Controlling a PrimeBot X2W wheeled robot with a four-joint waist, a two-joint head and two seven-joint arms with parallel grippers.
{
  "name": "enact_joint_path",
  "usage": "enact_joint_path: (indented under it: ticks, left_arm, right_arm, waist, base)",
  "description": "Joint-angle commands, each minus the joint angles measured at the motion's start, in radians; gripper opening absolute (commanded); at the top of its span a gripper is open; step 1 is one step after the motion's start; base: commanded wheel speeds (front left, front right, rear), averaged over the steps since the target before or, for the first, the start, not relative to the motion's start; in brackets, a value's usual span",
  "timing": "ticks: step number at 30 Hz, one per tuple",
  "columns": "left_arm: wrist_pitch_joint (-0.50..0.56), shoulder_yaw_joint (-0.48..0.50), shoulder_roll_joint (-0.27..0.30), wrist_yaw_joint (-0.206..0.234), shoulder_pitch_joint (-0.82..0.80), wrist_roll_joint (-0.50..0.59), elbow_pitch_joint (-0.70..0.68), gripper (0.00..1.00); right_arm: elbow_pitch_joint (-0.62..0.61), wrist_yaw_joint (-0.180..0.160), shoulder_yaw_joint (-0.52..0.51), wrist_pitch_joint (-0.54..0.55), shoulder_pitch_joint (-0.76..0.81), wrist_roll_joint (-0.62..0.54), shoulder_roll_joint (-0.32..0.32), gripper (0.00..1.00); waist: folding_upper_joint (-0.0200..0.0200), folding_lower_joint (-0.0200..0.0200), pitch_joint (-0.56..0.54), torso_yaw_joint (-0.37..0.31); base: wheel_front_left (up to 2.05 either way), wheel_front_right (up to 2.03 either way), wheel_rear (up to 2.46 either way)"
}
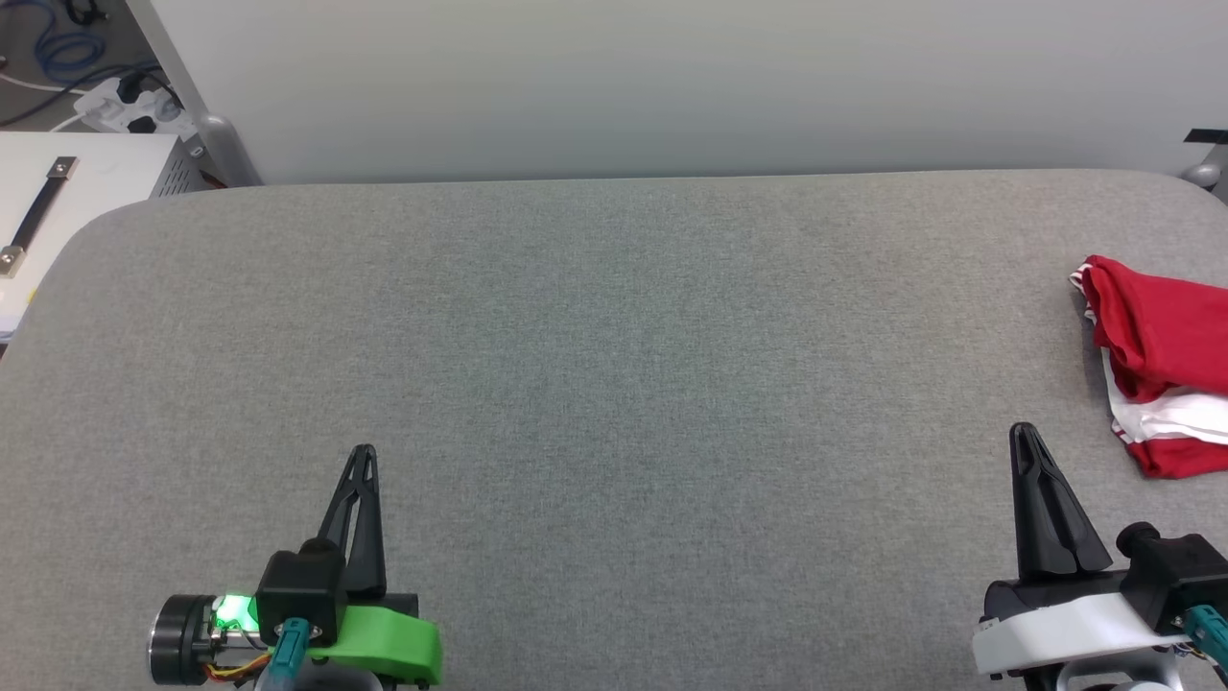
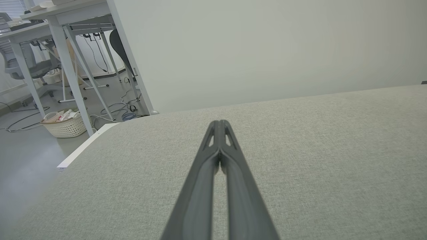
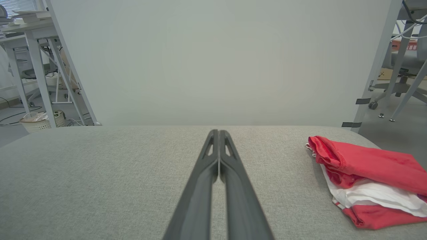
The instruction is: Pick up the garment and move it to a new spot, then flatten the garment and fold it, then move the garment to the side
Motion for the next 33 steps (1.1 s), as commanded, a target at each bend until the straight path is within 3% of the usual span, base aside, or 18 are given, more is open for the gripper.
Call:
enact_joint_path:
  ticks: [1, 33]
  left_arm:
    - [0.006, 0.004, -0.003, -0.003, -0.002, 0.001, -0.001, 0.00]
    - [0.070, 0.034, -0.028, -0.031, -0.016, 0.013, -0.006, 0.00]
  right_arm:
    - [0.002, 0.000, 0.001, 0.004, -0.002, -0.003, 0.001, 0.00]
    - [0.020, 0.000, 0.006, 0.068, -0.022, -0.033, 0.005, 0.00]
  waist:
    - [0.0000, 0.0000, -0.001, -0.001]
    - [0.0000, 0.0000, -0.015, -0.011]
  base:
    - [0.00, 0.00, 0.00]
    - [0.00, 0.00, 0.00]
